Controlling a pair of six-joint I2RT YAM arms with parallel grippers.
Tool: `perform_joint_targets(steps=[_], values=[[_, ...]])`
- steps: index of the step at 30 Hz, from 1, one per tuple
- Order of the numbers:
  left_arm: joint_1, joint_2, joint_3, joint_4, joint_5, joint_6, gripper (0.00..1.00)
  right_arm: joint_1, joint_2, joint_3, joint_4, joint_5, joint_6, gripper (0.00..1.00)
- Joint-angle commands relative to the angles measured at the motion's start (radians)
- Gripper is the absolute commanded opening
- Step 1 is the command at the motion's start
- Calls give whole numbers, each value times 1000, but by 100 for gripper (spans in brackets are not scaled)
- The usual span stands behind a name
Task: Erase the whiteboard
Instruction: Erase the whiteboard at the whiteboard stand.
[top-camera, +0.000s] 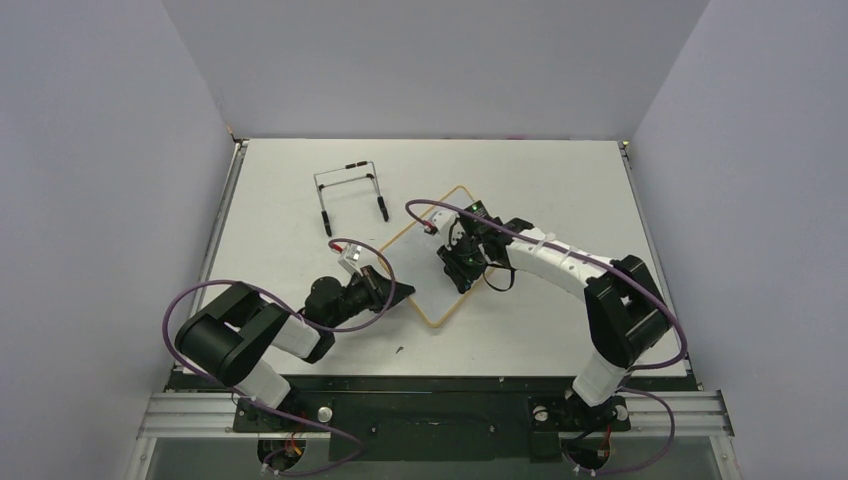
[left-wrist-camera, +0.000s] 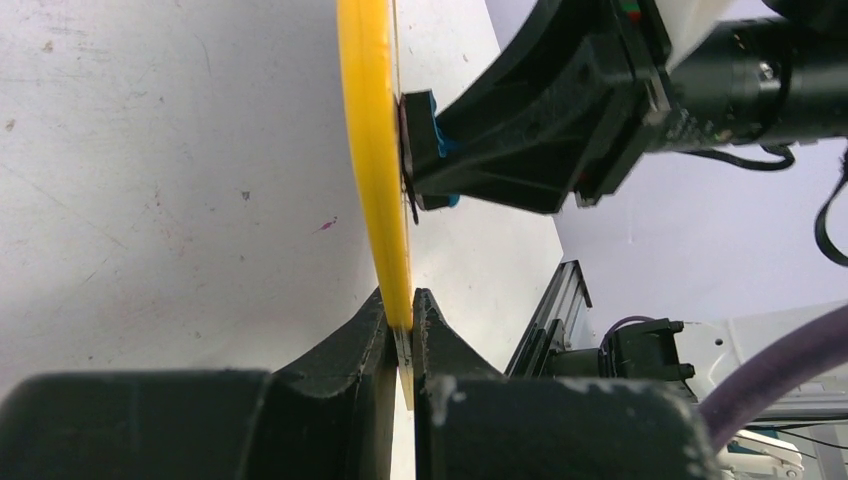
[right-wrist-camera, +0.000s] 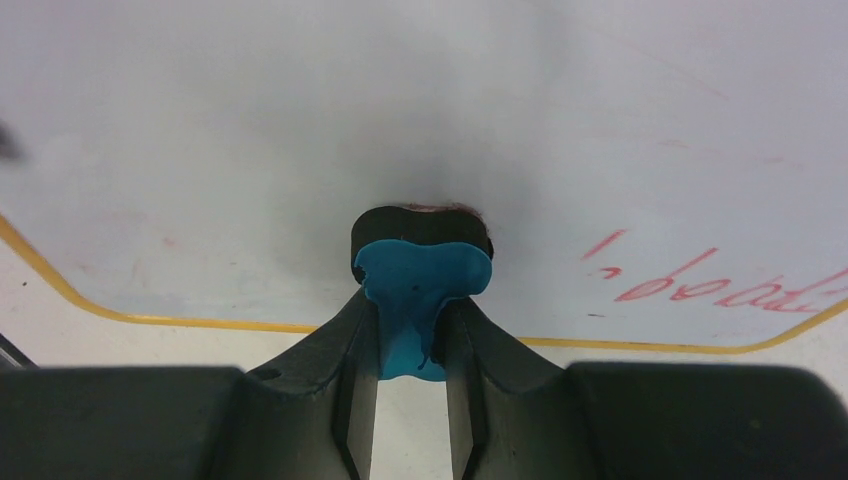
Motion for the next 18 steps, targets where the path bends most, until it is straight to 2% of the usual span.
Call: perform_joint_targets(steps=[1,5,13,18], values=[[-49,-43,70,110,125,18,0,-107,48,12,106,30,64,0],[-56,-47,81,89,125,26,0,-140,65,6,96,15,68,0],[-59,-66,81,64,128,34,0,-3,15,27,76,-77,29,0],[-66,-71,85,49,123,45,0,-93,54,87,108,-4,98,0]])
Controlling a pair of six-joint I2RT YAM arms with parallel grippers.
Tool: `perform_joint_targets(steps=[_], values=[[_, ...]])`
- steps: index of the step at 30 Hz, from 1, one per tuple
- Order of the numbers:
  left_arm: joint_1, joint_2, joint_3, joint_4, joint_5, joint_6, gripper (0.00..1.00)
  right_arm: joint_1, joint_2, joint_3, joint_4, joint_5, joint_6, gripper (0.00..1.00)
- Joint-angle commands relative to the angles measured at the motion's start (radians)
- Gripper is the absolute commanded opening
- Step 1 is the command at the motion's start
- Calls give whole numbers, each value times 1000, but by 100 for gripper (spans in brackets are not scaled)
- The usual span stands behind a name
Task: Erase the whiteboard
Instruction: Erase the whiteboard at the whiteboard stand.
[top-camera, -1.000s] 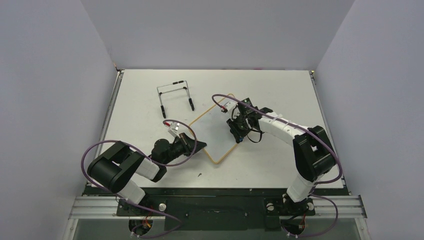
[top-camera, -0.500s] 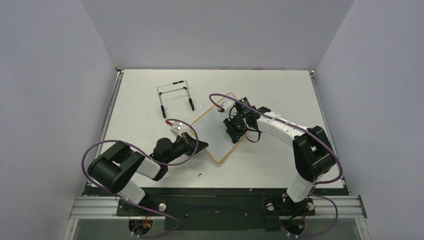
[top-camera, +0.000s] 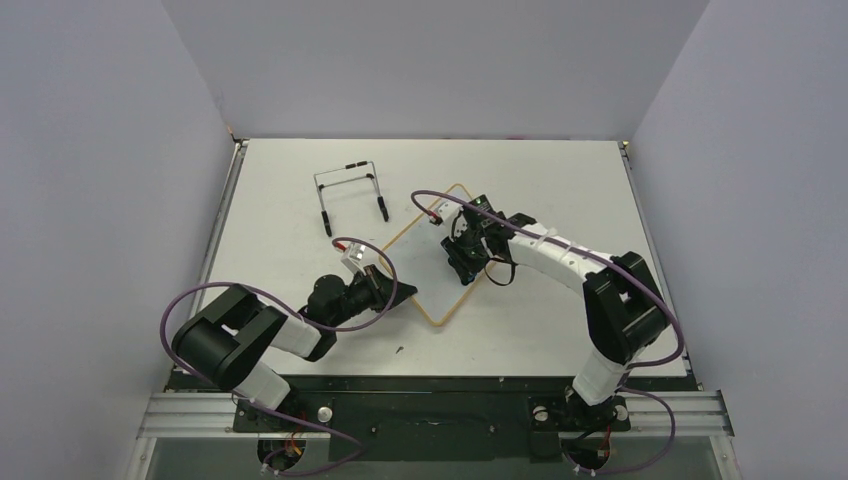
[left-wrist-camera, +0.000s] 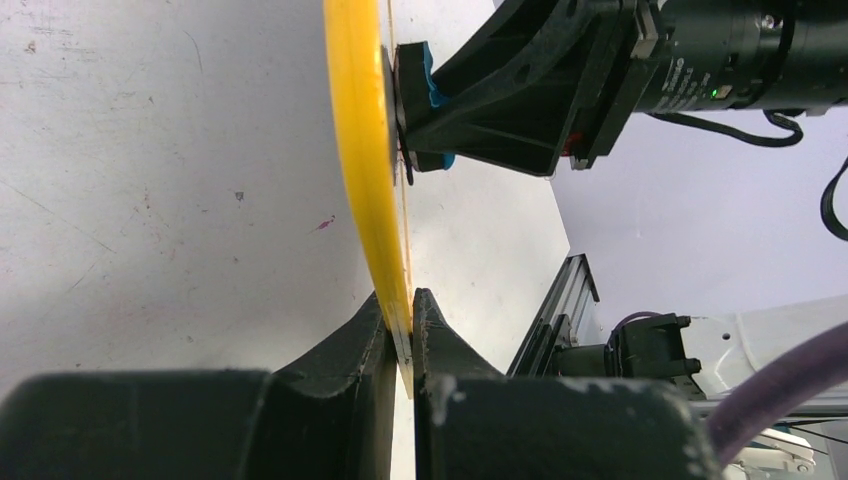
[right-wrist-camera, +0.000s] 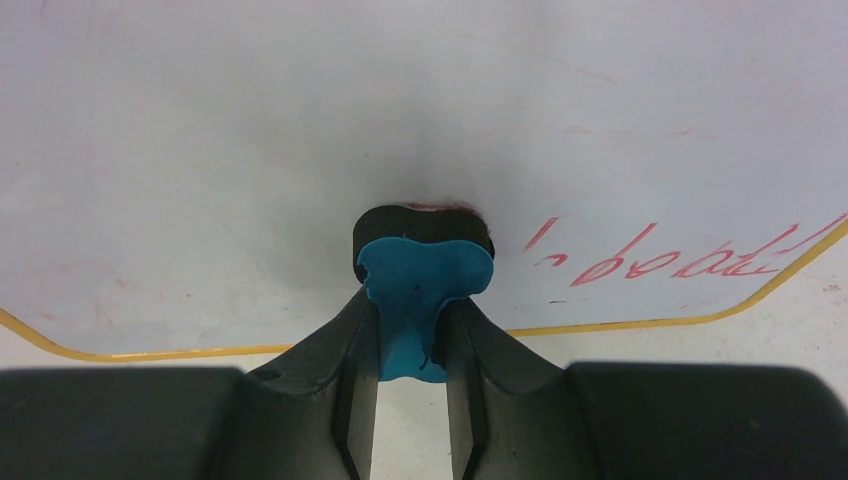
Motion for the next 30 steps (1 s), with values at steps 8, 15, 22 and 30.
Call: perform_joint_targets(steps=[8,15,22,30], values=[[-49,-52,62,105,129,27,0,-122,116,88,44,1,68,0],[-49,-56,60,110,131,27,0,-63,76,39,-34,-231,-31,0],[-48,-57,58,113,139,29,0,0,2,71,16,-223,-2,0],[-48,-62,62,106,146,28,0,-147,86,91,60,-38,54,0]])
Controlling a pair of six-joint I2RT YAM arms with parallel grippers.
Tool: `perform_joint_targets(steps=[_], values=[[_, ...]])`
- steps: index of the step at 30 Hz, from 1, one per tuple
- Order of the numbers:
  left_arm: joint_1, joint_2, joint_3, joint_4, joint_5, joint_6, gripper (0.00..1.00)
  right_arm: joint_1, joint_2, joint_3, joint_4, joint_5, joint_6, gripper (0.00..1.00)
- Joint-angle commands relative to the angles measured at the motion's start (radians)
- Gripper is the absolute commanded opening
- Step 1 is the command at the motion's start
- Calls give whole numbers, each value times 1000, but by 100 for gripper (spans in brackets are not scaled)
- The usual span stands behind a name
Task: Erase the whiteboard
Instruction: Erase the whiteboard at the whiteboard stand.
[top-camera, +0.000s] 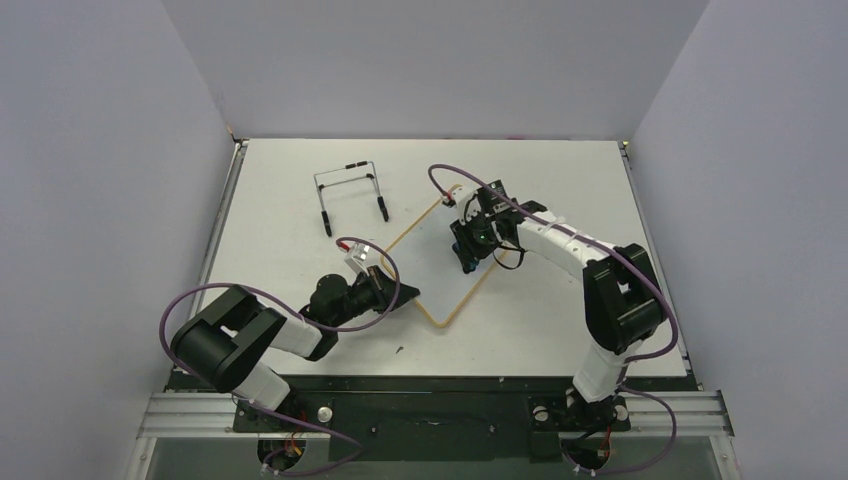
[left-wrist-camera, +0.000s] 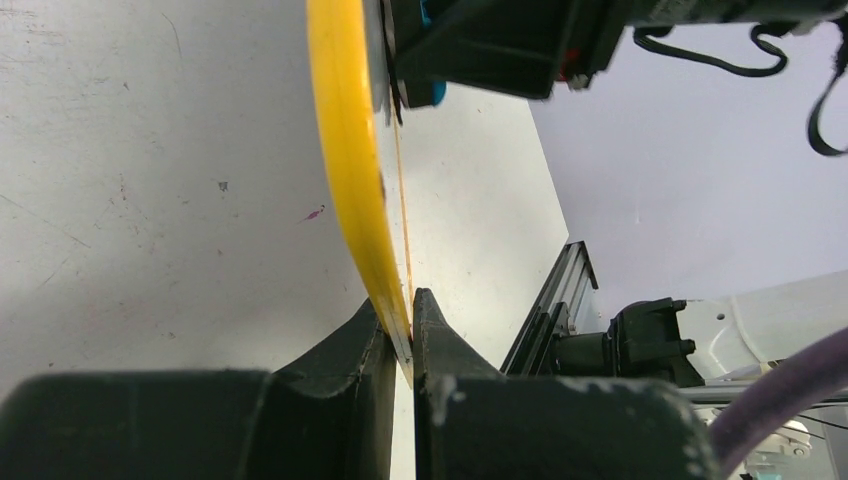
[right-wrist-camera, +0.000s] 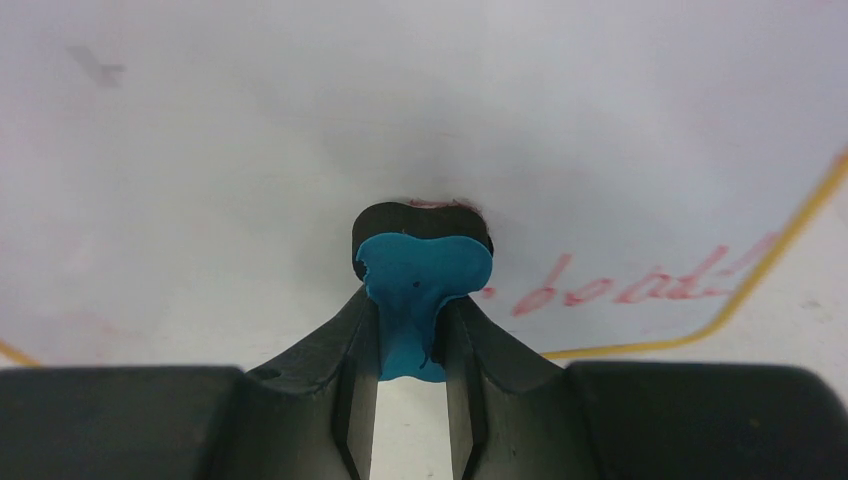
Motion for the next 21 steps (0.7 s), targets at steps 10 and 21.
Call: perform_joint_targets(steps=[10,21], values=[[-32,-63,55,115,143,32,0,-13,14,-67,-19,-38,-45,0],[-33,-60,70,107,157,33,0,31,-55,2,57,-85,3,0]])
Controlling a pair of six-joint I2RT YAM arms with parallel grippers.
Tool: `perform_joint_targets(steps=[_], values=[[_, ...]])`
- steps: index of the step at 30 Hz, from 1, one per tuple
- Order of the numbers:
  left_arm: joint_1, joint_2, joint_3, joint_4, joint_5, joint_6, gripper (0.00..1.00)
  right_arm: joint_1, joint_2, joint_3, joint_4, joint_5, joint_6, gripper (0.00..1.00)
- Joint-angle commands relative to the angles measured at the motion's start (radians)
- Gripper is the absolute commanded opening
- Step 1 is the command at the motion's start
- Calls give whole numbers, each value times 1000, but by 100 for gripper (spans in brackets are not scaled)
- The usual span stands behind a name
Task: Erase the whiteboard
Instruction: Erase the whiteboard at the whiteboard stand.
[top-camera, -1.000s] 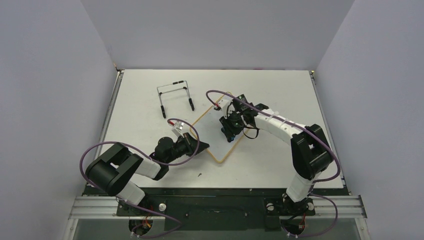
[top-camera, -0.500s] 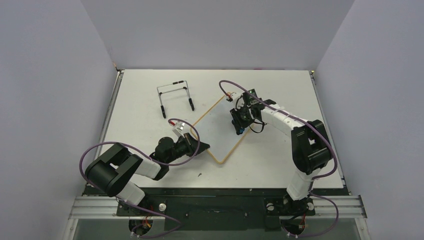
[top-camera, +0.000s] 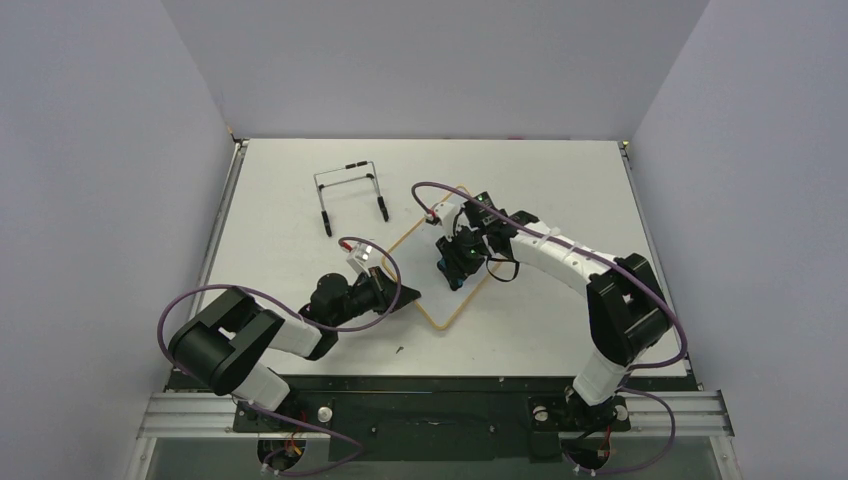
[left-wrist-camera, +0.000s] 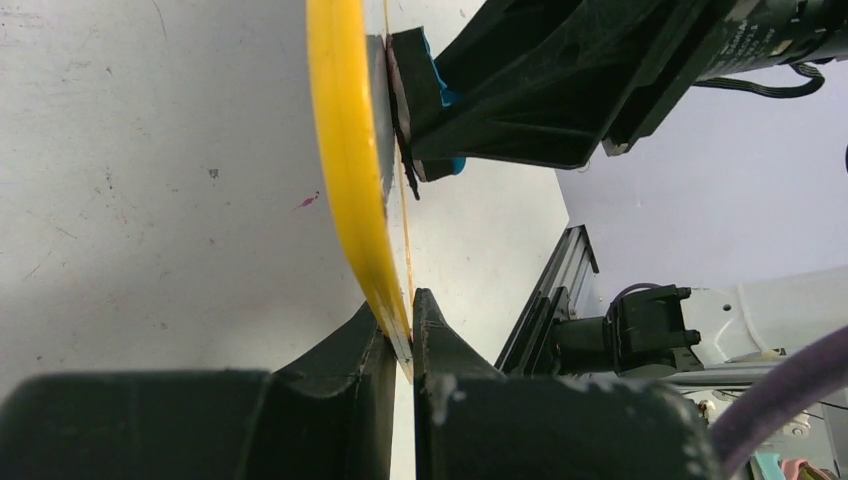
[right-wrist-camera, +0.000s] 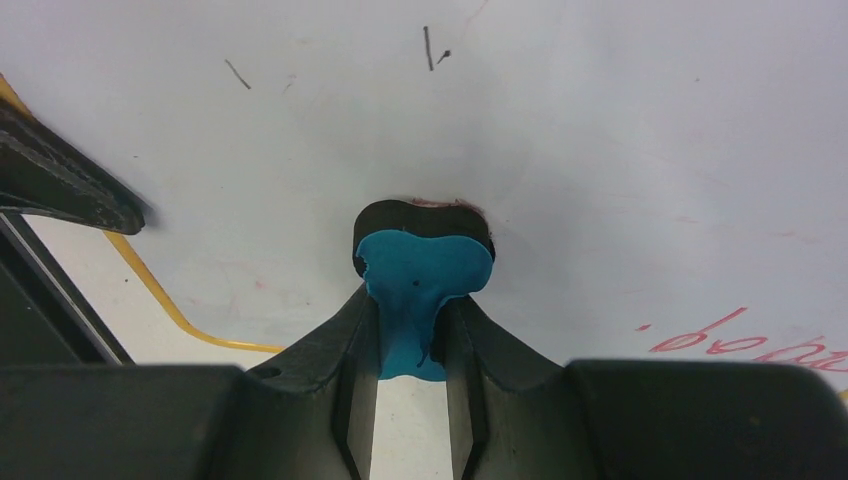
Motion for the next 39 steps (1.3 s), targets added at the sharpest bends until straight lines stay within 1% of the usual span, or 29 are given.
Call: perform_joint_targets(steps=[1,4,8,11,12,15,16,20,22,24,28,31,35,39], values=[[-32,-47,68,137,127,21,0,-74,16,59,81,3,57,0],[-32,-50,71,133,130,20,0,-127,55,76,91,90,65,0],[-32,-62,73,114,134,28,0,-168,73,47,83,148,40,0],[-31,-71,73,104,136,33,0,-173,69,35,35,125,-11,0],[-31,-72,73,101,137,35,0,-171,68,26,1,85,-26,0],[-32,-67,76,99,141,41,0,-127,28,-23,-47,2,-98,0],[-32,-63,77,100,142,42,0,-93,2,-32,-53,-8,-122,0],[-31,-52,77,117,147,34,0,-14,-51,-26,-54,-33,-129,0],[-32,-59,73,118,144,32,0,-14,-68,-6,-33,-38,-113,0],[-32,-70,68,115,139,31,0,-33,-86,2,-3,-37,-101,0],[-32,-83,61,103,129,36,0,-110,-142,-9,39,-59,-89,0],[-32,-81,61,102,120,42,0,-179,-214,-60,65,-106,-89,0],[-33,-83,60,102,103,43,0,-211,-259,-121,89,-136,-106,0],[-36,-116,51,73,55,59,0,-220,-246,-179,119,-124,-110,0]])
